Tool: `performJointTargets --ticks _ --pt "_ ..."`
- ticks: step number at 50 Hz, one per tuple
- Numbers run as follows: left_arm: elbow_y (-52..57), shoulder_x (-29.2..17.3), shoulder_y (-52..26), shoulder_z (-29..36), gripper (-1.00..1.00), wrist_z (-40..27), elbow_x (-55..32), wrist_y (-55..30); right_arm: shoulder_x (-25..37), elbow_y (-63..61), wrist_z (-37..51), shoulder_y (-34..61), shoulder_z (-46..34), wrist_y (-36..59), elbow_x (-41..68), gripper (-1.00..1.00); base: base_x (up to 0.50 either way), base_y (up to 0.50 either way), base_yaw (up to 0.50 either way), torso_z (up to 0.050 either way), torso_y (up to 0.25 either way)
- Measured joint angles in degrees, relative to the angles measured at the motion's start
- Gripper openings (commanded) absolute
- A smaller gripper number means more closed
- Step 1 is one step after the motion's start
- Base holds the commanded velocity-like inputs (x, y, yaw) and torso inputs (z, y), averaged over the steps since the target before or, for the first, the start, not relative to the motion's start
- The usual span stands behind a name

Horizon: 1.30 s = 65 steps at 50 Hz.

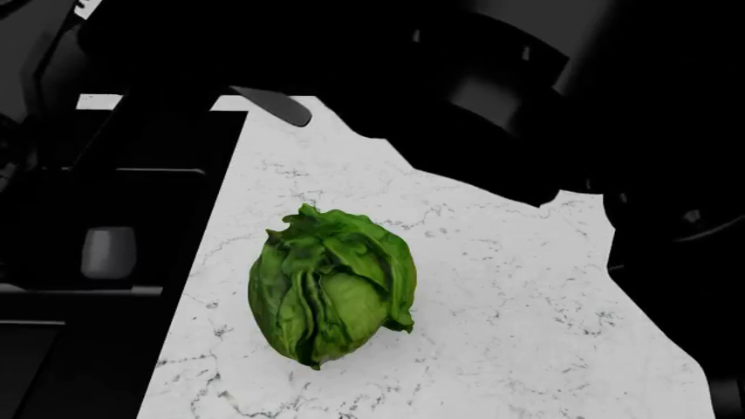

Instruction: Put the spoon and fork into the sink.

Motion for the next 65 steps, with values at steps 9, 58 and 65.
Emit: performJointTargets --ticks 9,58,65 --pt "-0.5 0.5 0.1 -0.2 1.0 0.0 -0.2 0.0 0.0 -0.3 0.1 -0.2 0.0 -0.1 0.3 -1.0 0.0 0.0 0.0 0.0 0.0" --pt "8.7 -4.6 -1.1 -6.4 -1.0 4.1 -5.0 -2.4 3.5 -1.2 11.8 7.9 5.8 9.5 10.1 1.0 0.0 0.0 0.0 0.0 0.0" --pt "13.0 -7.3 -2.7 -10.0 -1.0 7.2 -7.5 -5.5 8.0 -1.5 22.0 11.1 8.7 14.3 19.3 1.0 0.0 0.0 0.0 0.0 0.0"
